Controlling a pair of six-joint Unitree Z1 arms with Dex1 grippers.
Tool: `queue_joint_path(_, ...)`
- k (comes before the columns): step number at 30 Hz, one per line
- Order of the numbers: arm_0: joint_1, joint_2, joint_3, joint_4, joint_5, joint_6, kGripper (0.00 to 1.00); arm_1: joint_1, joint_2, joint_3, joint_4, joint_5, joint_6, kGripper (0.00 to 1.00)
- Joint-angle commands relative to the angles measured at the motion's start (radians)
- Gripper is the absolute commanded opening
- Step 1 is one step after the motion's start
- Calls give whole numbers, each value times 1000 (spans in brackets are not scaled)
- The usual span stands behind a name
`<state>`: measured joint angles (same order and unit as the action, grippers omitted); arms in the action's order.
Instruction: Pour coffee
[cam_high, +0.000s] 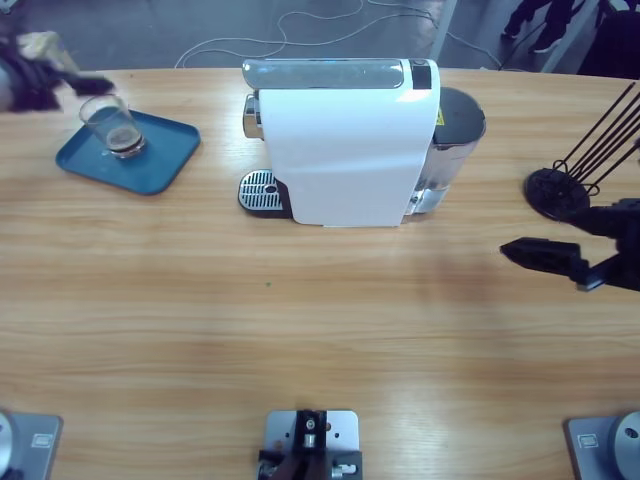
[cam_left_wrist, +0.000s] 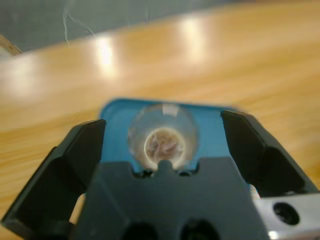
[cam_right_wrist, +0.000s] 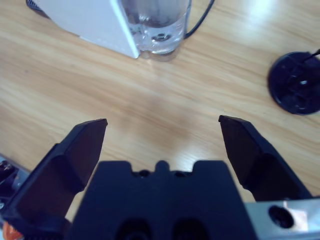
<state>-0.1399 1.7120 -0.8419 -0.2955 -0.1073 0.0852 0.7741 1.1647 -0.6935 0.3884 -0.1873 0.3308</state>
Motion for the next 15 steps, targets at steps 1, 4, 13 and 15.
queue_joint_path(1,-152,-458,18,421,75,-120,1000,8,-102,1,75,-88,-30,1000)
queue_joint_path(4,-243,-600,48,596,74,-153,1000,8,-168,-23,139,-136,-45,1000)
queue_joint_path(13,-527,-836,187,731,60,-299,1000,8,-258,-86,283,-199,-47,1000)
queue_joint_path(15,-527,-837,223,728,16,-293,1000,8,-268,-86,283,-176,-49,1000)
